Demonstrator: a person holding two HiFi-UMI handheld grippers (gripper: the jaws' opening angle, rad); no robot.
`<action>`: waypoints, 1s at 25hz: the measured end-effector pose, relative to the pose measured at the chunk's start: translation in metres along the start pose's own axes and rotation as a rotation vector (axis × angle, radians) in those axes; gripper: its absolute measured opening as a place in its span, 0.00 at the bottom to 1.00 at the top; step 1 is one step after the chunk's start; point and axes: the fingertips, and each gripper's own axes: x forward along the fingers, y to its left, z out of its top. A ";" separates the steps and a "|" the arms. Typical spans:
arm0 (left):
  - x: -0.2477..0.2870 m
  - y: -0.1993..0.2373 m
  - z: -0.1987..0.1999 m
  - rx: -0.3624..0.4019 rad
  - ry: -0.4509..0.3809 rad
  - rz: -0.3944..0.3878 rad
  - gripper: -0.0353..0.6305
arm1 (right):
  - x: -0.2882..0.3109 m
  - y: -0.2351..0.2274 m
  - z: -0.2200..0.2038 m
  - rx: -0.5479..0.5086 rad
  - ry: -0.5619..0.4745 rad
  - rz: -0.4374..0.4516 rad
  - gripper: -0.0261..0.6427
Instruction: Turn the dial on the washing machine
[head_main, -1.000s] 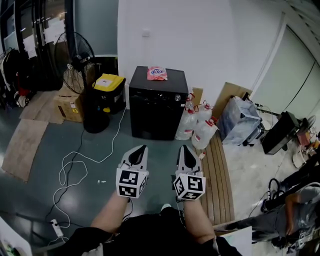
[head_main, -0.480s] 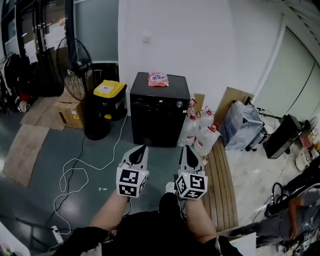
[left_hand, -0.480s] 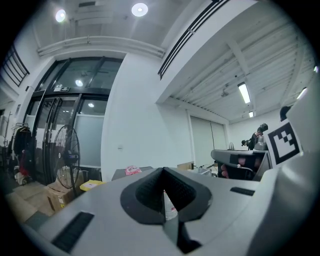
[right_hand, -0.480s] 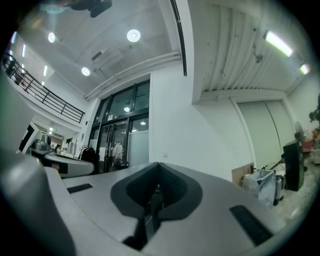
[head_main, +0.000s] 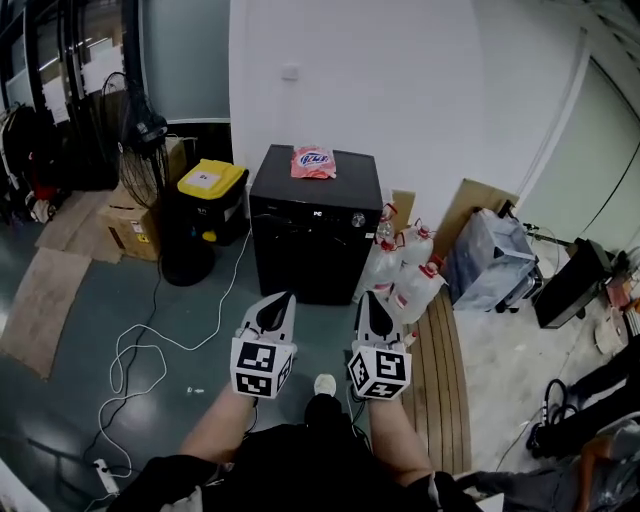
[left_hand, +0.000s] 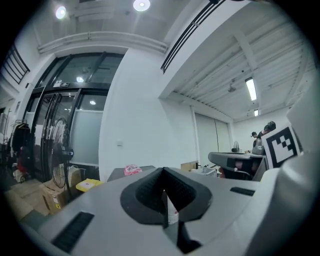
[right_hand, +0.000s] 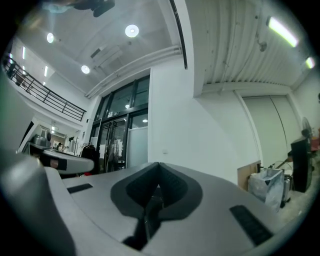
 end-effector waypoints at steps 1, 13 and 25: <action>0.015 0.003 -0.002 0.000 0.005 0.003 0.06 | 0.013 -0.007 -0.003 0.001 0.001 0.003 0.04; 0.203 0.033 -0.009 0.005 0.090 0.014 0.06 | 0.177 -0.101 -0.040 0.030 0.071 0.015 0.04; 0.359 0.067 -0.029 -0.049 0.166 0.035 0.06 | 0.321 -0.164 -0.085 0.032 0.169 0.083 0.04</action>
